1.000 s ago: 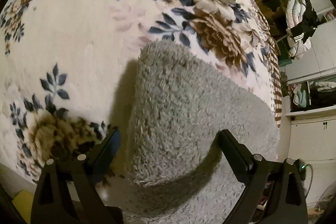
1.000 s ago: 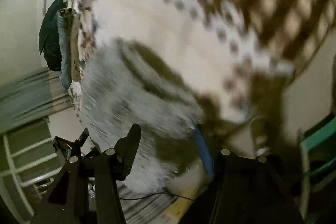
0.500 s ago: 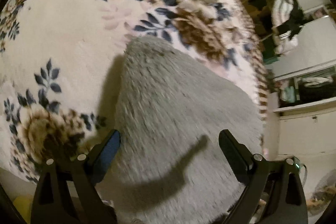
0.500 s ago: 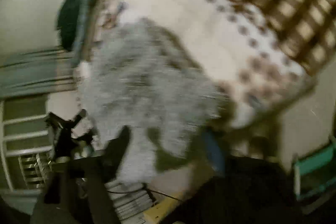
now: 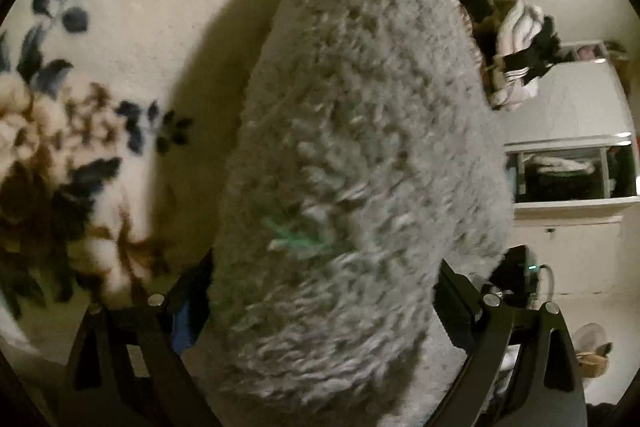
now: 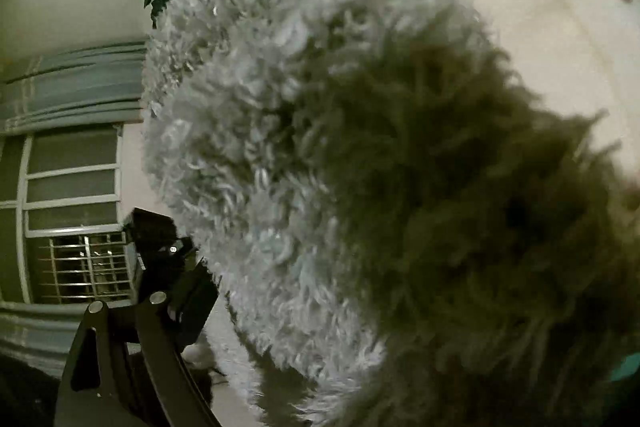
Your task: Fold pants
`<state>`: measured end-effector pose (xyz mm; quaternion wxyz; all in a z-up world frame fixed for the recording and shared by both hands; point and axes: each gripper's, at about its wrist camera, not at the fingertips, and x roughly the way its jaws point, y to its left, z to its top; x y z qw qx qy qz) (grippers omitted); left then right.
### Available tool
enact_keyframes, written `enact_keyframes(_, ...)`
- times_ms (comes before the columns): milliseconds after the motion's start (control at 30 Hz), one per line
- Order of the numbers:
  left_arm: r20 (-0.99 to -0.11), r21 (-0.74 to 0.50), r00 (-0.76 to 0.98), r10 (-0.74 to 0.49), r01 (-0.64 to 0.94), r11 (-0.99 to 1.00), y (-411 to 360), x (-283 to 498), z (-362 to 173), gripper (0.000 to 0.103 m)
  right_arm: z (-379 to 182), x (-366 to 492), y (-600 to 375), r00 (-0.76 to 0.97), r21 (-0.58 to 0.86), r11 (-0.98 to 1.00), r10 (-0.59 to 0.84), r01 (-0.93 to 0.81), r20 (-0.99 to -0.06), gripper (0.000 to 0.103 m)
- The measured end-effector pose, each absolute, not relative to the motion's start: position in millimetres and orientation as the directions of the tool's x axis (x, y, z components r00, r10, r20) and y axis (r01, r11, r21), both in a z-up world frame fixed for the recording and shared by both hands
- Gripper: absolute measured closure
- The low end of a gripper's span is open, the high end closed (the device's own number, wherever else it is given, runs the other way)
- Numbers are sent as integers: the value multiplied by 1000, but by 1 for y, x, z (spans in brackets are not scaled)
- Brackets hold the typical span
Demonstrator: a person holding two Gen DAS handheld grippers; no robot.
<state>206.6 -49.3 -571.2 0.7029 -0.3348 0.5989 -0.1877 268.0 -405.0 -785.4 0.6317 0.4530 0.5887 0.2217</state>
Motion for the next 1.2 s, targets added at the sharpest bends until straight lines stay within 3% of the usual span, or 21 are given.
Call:
enact_keyframes(33, -709, -701, 238, -664, -131, 701, -48, 206, -566, 9, -784, 270, -404, 213, 834, 492, 812, 250, -544, 20)
enact_keyframes(67, -691, -715, 264, -674, -108, 691, -47, 206, -558, 19, -782, 271, -403, 216, 834, 494, 811, 246, -544, 30)
enact_keyframes(100, -684, -719, 272, -677, -94, 688, -48, 206, -552, 41, -779, 271, -401, 209, 826, 504, 805, 252, -555, 48)
enact_keyframes(133, -685, -715, 279, -673, -81, 694, -47, 206, -544, 49, -777, 273, -398, 213, 823, 506, 801, 259, -560, 53)
enact_keyframes(233, -658, -736, 301, -690, -68, 673, -45, 204, -524, 57, -762, 272, -394, 235, 815, 513, 786, 268, -572, 62)
enact_keyframes(533, -586, -776, 385, -713, -13, 631, -36, 229, -429, 61, -667, 285, -403, 284, 831, 506, 782, 231, -555, 66)
enact_keyframes(800, -493, -800, 509, -706, 54, 598, -5, 350, -364, 61, -573, 398, -385, 358, 831, 544, 757, 118, -546, 66)
enact_keyframes(1033, -469, -796, 560, -683, 68, 602, 48, 486, -358, 61, -545, 433, -377, 408, 813, 580, 730, 55, -549, 66)
enact_keyframes(1200, -501, -780, 555, -664, 43, 625, 79, 581, -403, 61, -570, 467, -366, 409, 790, 611, 710, 45, -573, 66)
